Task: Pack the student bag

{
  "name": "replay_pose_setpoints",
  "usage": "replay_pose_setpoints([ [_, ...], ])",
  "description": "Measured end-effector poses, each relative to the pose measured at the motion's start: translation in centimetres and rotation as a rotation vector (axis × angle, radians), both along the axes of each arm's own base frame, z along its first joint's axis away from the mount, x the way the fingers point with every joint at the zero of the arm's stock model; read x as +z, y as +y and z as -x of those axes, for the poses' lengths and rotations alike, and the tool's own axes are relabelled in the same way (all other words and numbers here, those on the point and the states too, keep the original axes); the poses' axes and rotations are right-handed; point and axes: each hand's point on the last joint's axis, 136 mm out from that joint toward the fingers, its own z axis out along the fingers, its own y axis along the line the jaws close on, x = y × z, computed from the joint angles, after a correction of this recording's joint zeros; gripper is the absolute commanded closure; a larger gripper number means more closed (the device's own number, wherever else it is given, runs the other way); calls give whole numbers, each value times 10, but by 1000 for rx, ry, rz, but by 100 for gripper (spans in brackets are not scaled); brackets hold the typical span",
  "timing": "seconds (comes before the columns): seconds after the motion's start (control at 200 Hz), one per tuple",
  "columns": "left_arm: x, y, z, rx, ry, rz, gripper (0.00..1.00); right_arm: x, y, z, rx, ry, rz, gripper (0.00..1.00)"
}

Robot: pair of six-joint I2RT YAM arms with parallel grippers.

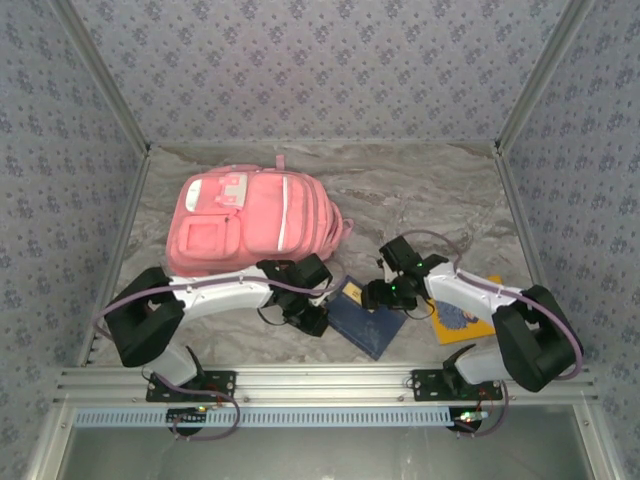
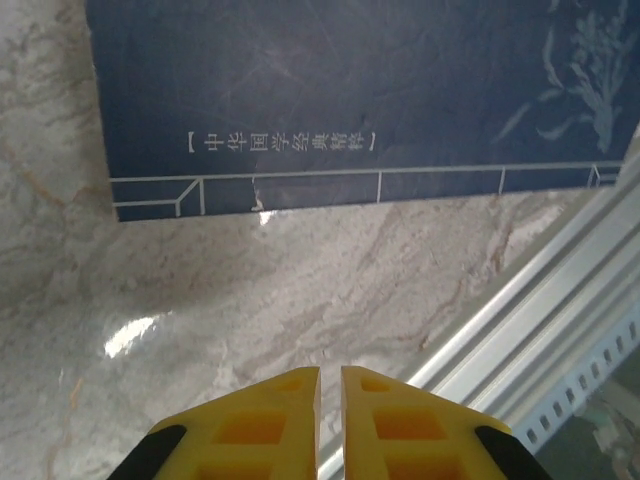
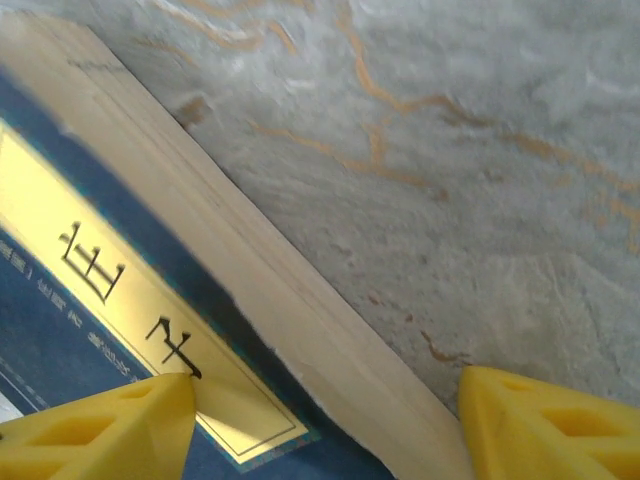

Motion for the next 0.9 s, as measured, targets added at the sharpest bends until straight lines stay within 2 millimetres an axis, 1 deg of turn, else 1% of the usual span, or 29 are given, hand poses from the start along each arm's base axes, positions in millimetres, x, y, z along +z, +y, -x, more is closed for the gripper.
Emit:
replay_pose_setpoints([
  [0.12,-9,-2,-4,5,-13,-17,86,2,-1,8,-39,1,-40,35],
  [0.335,-27,4,-12,16,-40,-90,86,8,3,22,-84,14,-136,39],
  [0.545,-32,3,-21,30,-63,-114,86,13,12,31,-56,51,-200,49],
  [0.779,-33,3,-23,35,-59,-119,86,20,19,35,-30,66,-250,64],
  [0.849,-33,3,-24,35,-58,-122,86,22,21,37,-24,72,-263,67],
  [0.899,-33,3,-23,35,-57,-123,86,23,22,37,-21,76,-270,67],
])
